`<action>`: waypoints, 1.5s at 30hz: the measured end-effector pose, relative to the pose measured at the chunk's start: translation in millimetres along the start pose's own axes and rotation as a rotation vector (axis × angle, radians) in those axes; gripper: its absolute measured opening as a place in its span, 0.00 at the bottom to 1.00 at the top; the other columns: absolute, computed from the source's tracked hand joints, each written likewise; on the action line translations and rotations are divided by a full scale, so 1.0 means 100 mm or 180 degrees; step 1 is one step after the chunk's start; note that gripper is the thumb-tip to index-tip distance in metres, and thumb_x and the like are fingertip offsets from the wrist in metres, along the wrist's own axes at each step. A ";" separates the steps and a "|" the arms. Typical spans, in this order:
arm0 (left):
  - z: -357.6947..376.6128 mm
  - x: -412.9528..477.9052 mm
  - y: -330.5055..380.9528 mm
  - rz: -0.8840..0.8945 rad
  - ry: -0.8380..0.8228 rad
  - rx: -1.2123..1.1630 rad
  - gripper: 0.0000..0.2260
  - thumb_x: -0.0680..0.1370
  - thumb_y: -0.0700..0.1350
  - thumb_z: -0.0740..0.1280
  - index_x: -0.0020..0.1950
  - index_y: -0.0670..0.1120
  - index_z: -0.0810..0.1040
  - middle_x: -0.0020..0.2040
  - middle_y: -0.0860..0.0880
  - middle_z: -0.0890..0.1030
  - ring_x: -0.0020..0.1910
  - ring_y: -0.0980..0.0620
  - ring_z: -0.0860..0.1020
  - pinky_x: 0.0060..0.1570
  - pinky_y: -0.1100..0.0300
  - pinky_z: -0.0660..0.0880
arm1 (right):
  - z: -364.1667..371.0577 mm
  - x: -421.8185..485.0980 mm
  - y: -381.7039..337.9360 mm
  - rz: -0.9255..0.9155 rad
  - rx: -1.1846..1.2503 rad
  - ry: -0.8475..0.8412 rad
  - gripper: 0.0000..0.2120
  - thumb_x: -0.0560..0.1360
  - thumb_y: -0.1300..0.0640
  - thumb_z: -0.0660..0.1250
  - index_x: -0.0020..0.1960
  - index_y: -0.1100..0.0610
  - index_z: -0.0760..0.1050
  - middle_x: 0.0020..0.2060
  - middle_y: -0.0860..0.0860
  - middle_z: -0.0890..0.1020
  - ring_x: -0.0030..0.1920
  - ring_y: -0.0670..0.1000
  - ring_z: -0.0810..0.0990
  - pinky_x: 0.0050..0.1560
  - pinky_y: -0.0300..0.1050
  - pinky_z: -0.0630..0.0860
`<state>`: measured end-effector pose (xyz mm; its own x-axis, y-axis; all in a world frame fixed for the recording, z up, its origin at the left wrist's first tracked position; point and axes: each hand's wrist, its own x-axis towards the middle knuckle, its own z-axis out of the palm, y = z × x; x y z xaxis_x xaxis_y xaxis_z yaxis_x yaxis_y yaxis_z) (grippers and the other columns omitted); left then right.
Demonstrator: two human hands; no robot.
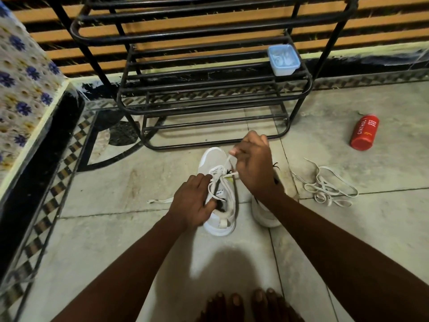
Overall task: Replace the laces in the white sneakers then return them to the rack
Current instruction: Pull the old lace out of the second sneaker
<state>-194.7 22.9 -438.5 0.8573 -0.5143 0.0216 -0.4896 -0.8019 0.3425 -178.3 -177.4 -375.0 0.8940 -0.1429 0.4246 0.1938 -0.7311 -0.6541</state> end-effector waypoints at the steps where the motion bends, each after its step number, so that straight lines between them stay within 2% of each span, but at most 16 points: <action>1: 0.01 0.00 0.00 -0.0006 0.0002 -0.0004 0.26 0.76 0.55 0.64 0.70 0.41 0.74 0.56 0.45 0.77 0.52 0.43 0.74 0.50 0.48 0.74 | -0.01 -0.01 0.01 0.0397 0.0234 0.0244 0.07 0.76 0.66 0.69 0.39 0.62 0.80 0.41 0.53 0.76 0.45 0.58 0.74 0.45 0.50 0.70; 4: 0.01 0.01 -0.01 -0.0003 -0.0008 0.0071 0.27 0.76 0.54 0.66 0.71 0.41 0.73 0.57 0.45 0.77 0.54 0.42 0.74 0.51 0.47 0.74 | -0.02 0.01 0.05 0.1527 0.1054 0.0829 0.09 0.79 0.63 0.67 0.39 0.61 0.76 0.45 0.55 0.76 0.47 0.55 0.77 0.52 0.50 0.73; 6: 0.01 0.01 -0.02 0.0007 0.0002 0.0069 0.27 0.76 0.55 0.65 0.70 0.41 0.73 0.57 0.45 0.77 0.53 0.42 0.74 0.51 0.47 0.74 | -0.04 0.09 0.06 0.2266 0.2170 0.1057 0.11 0.82 0.62 0.62 0.41 0.60 0.74 0.45 0.57 0.80 0.46 0.53 0.79 0.52 0.47 0.75; 9: 0.03 0.00 -0.03 0.0007 0.0029 0.0062 0.28 0.76 0.56 0.63 0.71 0.41 0.73 0.57 0.45 0.77 0.53 0.43 0.74 0.50 0.48 0.74 | -0.06 0.19 0.03 0.2788 0.3797 0.1105 0.14 0.84 0.65 0.56 0.40 0.60 0.68 0.35 0.57 0.79 0.30 0.53 0.75 0.32 0.44 0.74; 12: 0.05 0.00 -0.04 0.0015 0.0062 0.0051 0.28 0.76 0.56 0.63 0.71 0.41 0.73 0.58 0.45 0.77 0.54 0.43 0.74 0.50 0.48 0.74 | -0.10 0.17 0.05 0.1577 0.2670 0.0667 0.14 0.84 0.63 0.56 0.40 0.58 0.69 0.32 0.53 0.76 0.24 0.48 0.67 0.27 0.41 0.65; 14: 0.06 0.00 -0.05 0.0028 0.0080 0.0033 0.27 0.76 0.55 0.64 0.71 0.41 0.73 0.58 0.45 0.77 0.54 0.43 0.74 0.51 0.47 0.74 | -0.17 0.15 0.12 0.0597 0.1352 0.0140 0.12 0.83 0.64 0.58 0.42 0.58 0.72 0.30 0.45 0.75 0.26 0.43 0.69 0.32 0.40 0.67; 16: 0.06 0.00 -0.06 0.0030 0.0047 0.0037 0.27 0.77 0.56 0.64 0.71 0.42 0.73 0.59 0.45 0.77 0.55 0.43 0.74 0.52 0.47 0.74 | -0.22 0.13 0.20 -0.0185 0.0355 -0.0462 0.08 0.82 0.64 0.60 0.44 0.58 0.74 0.31 0.45 0.77 0.30 0.42 0.74 0.36 0.42 0.70; 18: 0.06 0.00 -0.06 0.0025 0.0049 0.0027 0.26 0.78 0.57 0.63 0.71 0.43 0.73 0.59 0.45 0.77 0.55 0.43 0.74 0.53 0.47 0.74 | -0.25 0.09 0.22 -0.0688 -0.0028 -0.1229 0.03 0.80 0.61 0.66 0.50 0.59 0.77 0.37 0.50 0.82 0.37 0.49 0.80 0.42 0.46 0.76; 20: 0.07 0.01 -0.05 -0.0062 0.0143 -0.0075 0.22 0.81 0.57 0.63 0.70 0.45 0.74 0.58 0.46 0.78 0.55 0.44 0.74 0.53 0.48 0.73 | -0.25 0.06 0.25 -0.1004 -0.0414 -0.1929 0.08 0.76 0.58 0.72 0.54 0.58 0.83 0.42 0.54 0.84 0.44 0.54 0.81 0.49 0.44 0.75; 22: 0.07 0.04 -0.04 -0.0175 0.0216 -0.0203 0.19 0.83 0.57 0.62 0.67 0.47 0.77 0.56 0.48 0.80 0.54 0.45 0.75 0.51 0.50 0.72 | -0.24 0.06 0.24 -0.1262 -0.0657 -0.2259 0.05 0.73 0.57 0.74 0.46 0.59 0.84 0.39 0.56 0.80 0.44 0.57 0.78 0.50 0.45 0.71; 25: 0.06 0.09 -0.05 -0.0243 0.0213 -0.0236 0.16 0.83 0.58 0.62 0.63 0.49 0.79 0.52 0.50 0.81 0.52 0.47 0.75 0.48 0.50 0.72 | -0.20 0.10 0.20 -0.1506 -0.0779 -0.2254 0.07 0.73 0.61 0.71 0.36 0.61 0.79 0.37 0.57 0.76 0.42 0.58 0.76 0.48 0.45 0.65; 28: 0.07 0.08 -0.06 -0.0201 0.0251 -0.0297 0.14 0.84 0.55 0.60 0.61 0.49 0.79 0.50 0.50 0.80 0.50 0.46 0.75 0.48 0.50 0.72 | -0.18 0.10 0.18 -0.1478 -0.0933 -0.2101 0.07 0.75 0.61 0.65 0.39 0.60 0.77 0.43 0.56 0.75 0.46 0.57 0.73 0.51 0.53 0.71; 32: 0.09 0.08 -0.04 -0.0192 0.0303 -0.0249 0.15 0.84 0.55 0.57 0.59 0.48 0.78 0.49 0.49 0.79 0.49 0.46 0.74 0.45 0.49 0.71 | -0.19 0.01 0.16 -0.1277 -0.0796 -0.1800 0.07 0.74 0.63 0.65 0.38 0.62 0.76 0.43 0.56 0.74 0.46 0.57 0.71 0.43 0.59 0.73; 40: 0.02 0.06 0.04 -0.0273 0.0158 -0.0181 0.21 0.84 0.54 0.52 0.62 0.45 0.79 0.52 0.46 0.80 0.52 0.44 0.75 0.48 0.46 0.73 | -0.17 -0.11 0.05 -0.1366 -0.1068 -0.1463 0.01 0.70 0.67 0.68 0.40 0.63 0.78 0.45 0.57 0.76 0.48 0.59 0.74 0.43 0.56 0.73; 43: 0.00 0.06 0.07 -0.0302 0.0128 -0.0179 0.22 0.83 0.54 0.50 0.63 0.44 0.79 0.54 0.45 0.81 0.54 0.42 0.75 0.51 0.46 0.73 | -0.15 -0.22 -0.02 -0.1708 -0.0876 -0.1411 0.05 0.65 0.69 0.73 0.36 0.63 0.77 0.41 0.58 0.77 0.43 0.61 0.76 0.38 0.53 0.73; 45: -0.01 0.05 0.08 -0.0273 0.0169 -0.0238 0.25 0.81 0.55 0.49 0.62 0.43 0.79 0.54 0.44 0.81 0.53 0.41 0.76 0.50 0.46 0.73 | -0.10 -0.35 -0.11 -0.2122 -0.0827 -0.1717 0.08 0.61 0.70 0.73 0.37 0.63 0.77 0.42 0.58 0.78 0.43 0.60 0.77 0.38 0.52 0.74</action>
<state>-194.5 14.5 -435.2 0.9037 -0.4265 0.0381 -0.4027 -0.8162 0.4143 -215.8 -170.9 -376.4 0.7094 0.6507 0.2708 0.7018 -0.6875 -0.1866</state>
